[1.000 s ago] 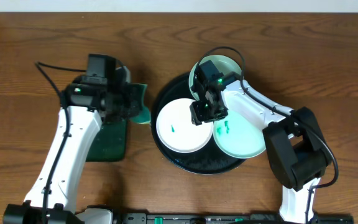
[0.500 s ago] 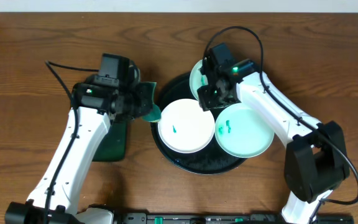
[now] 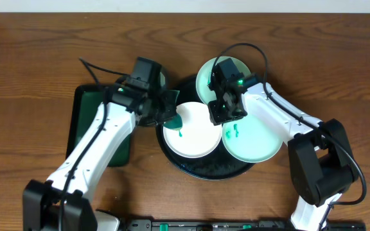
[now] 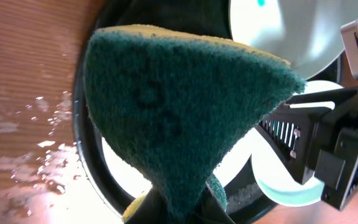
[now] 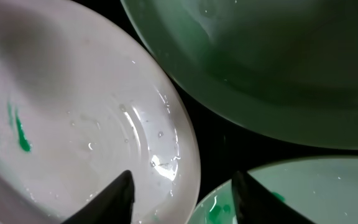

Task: Clean dirty plates on tray and stack at the side
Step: 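Move the sponge with the left gripper onto the white plate, then scrub the white plate with the sponge while the right gripper holds it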

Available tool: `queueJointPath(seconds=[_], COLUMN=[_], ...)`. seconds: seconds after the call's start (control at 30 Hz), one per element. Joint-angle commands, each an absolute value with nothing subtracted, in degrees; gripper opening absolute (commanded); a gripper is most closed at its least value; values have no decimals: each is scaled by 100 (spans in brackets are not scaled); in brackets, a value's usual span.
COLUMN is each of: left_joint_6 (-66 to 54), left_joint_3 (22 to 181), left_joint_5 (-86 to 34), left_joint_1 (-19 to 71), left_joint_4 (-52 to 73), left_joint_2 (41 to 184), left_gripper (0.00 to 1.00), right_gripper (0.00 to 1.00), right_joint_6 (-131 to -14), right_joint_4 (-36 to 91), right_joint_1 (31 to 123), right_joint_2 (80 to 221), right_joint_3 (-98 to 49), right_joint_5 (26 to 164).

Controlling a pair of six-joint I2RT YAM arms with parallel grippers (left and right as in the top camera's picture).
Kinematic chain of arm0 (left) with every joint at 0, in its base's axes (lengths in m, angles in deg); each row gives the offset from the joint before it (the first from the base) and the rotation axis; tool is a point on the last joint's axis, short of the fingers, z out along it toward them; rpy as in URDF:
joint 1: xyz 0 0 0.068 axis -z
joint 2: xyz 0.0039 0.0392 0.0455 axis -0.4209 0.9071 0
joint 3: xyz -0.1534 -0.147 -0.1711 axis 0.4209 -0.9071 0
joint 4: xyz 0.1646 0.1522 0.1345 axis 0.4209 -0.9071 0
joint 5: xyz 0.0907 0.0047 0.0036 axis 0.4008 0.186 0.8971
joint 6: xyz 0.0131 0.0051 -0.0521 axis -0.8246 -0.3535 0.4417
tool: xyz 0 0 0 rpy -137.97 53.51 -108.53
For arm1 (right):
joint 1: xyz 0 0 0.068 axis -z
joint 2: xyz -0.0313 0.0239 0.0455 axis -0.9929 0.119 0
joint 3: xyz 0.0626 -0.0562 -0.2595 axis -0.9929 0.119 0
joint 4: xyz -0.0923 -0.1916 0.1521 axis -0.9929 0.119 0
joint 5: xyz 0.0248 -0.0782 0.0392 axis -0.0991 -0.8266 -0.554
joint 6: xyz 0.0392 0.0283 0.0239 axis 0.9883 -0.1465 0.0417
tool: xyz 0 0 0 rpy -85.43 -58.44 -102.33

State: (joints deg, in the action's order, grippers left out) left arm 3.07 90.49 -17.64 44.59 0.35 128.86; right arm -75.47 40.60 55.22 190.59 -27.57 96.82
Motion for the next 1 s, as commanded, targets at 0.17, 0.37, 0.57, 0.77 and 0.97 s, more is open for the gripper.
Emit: queueJointPath(seconds=[0.17,0.37,0.57,0.77,0.97], left_joint_6=[540,663,770,768,770], left_joint_3=[9049,9049,9049,9049,9049], left_joint_5=[-1729,-1480,-1430,-1428,-1262], left_joint_1=[4877,5242,5261,5336,5552], left_joint_4=[236,474,528,609,688], left_joint_2=[13295,13985,14488,14593,14739], left_gripper=[7,7,23,19,11], right_gripper=[32,28,25,25,25], right_joint_6=[-7473,-7350,-7348,-7348,-7348], right_joint_4=[3728,3651,3660,3642,3656], right_joint_1=[5472,5472,5590,5612,5612], right_joint_2=[19426,19564,19547,19547,19547], right_joint_3=[-2619,-2621,-2625,-2625,-2625], right_joint_5=[9774,9855,9857,9857,9857])
